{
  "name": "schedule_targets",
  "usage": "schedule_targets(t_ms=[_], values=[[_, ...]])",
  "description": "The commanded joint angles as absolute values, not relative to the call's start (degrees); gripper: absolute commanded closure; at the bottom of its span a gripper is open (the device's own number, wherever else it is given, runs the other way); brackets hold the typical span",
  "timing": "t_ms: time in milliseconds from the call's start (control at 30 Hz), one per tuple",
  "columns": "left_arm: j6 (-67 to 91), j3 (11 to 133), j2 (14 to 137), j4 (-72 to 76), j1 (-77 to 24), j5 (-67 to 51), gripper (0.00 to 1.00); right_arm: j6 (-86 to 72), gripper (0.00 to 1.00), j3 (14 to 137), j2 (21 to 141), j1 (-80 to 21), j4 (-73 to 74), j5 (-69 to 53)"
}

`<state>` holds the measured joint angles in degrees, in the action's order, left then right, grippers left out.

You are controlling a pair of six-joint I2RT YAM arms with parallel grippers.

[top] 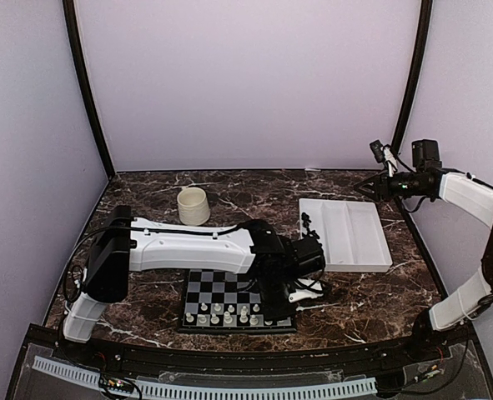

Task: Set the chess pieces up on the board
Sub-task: Place the rook at h1.

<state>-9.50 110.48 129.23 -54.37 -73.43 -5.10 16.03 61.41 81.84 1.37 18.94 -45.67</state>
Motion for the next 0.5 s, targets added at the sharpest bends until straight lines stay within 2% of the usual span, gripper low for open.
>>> schedule_targets(t_ms=[0, 467], values=[[-10.77, 111.83, 129.10, -55.53, -73.78, -5.43, 0.88, 16.95, 0.52, 61.26, 82.04, 1.57, 18.34, -47.02], [-11.48, 112.47, 129.90, -54.69, -74.07, -6.13, 0.84, 17.27, 0.52, 61.11, 81.87, 1.56, 18.63, -47.29]])
